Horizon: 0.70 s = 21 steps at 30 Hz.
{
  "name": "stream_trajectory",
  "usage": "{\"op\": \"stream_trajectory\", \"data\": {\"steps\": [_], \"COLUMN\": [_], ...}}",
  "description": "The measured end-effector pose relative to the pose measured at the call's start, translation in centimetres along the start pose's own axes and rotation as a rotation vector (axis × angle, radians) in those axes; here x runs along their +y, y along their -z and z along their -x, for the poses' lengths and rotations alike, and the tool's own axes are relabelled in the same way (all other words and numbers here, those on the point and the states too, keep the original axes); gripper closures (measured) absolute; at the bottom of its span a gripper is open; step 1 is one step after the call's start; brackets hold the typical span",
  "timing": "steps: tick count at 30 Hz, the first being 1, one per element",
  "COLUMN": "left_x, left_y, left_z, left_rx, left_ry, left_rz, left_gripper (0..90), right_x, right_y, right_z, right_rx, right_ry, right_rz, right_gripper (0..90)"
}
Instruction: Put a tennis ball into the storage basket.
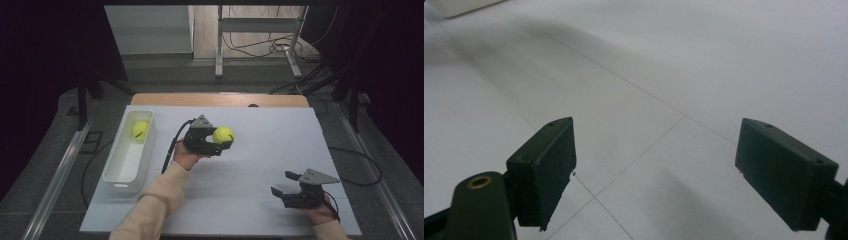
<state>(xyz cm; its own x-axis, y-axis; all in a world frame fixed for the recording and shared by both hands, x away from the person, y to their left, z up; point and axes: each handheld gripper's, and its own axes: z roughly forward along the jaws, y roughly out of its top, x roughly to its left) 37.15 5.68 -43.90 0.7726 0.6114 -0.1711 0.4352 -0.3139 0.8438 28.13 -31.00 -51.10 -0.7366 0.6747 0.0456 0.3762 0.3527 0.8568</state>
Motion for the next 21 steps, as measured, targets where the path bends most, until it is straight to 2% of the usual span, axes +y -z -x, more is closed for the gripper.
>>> {"op": "stream_trajectory", "data": {"steps": [21], "left_x": [-0.7], "left_y": [1.3], "left_z": [-0.5], "left_rx": [0.006], "left_ry": [0.012], "left_rz": [0.017], "left_gripper": [26.2], "right_x": [0.0], "right_y": [0.0], "right_z": [0.0], "right_rx": [0.0], "right_ry": [-0.001], "right_rz": [-0.002], "right_gripper": [16.8]}}
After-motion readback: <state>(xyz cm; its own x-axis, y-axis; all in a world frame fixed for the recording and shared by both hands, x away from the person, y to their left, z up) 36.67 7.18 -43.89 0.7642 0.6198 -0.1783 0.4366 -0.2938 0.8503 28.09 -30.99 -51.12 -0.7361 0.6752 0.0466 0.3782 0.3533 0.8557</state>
